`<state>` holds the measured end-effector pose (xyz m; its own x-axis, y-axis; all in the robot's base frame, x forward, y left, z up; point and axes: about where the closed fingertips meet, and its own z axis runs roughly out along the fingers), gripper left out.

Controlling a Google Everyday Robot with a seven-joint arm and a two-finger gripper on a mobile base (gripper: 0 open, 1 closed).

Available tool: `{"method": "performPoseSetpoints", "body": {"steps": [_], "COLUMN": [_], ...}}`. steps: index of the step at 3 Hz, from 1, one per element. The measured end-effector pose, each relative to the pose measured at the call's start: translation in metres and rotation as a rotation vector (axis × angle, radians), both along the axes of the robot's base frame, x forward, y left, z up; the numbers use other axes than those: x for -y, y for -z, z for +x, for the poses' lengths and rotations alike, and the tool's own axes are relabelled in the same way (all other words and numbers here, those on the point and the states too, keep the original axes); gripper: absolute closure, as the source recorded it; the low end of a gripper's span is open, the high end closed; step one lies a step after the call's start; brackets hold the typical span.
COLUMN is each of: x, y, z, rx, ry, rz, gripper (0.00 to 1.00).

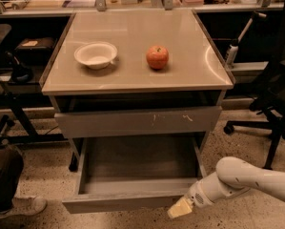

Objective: Close middle drawer

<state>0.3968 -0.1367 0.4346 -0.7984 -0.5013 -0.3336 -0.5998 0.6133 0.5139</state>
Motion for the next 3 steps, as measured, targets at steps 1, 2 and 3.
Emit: {"method": "performPoseSetpoints", "body": {"steps": [1, 2, 3], "x": [0.0, 0.0, -0.0001], "y": [0.0, 0.0, 0.0], "z": [0.0, 0.0, 0.0], "rx": [0.0, 0.0, 0.0], "ry": [0.0, 0.0, 0.0], "rz": [0.0, 0.0, 0.0], "gripper": [0.0, 0.0, 0.16]}}
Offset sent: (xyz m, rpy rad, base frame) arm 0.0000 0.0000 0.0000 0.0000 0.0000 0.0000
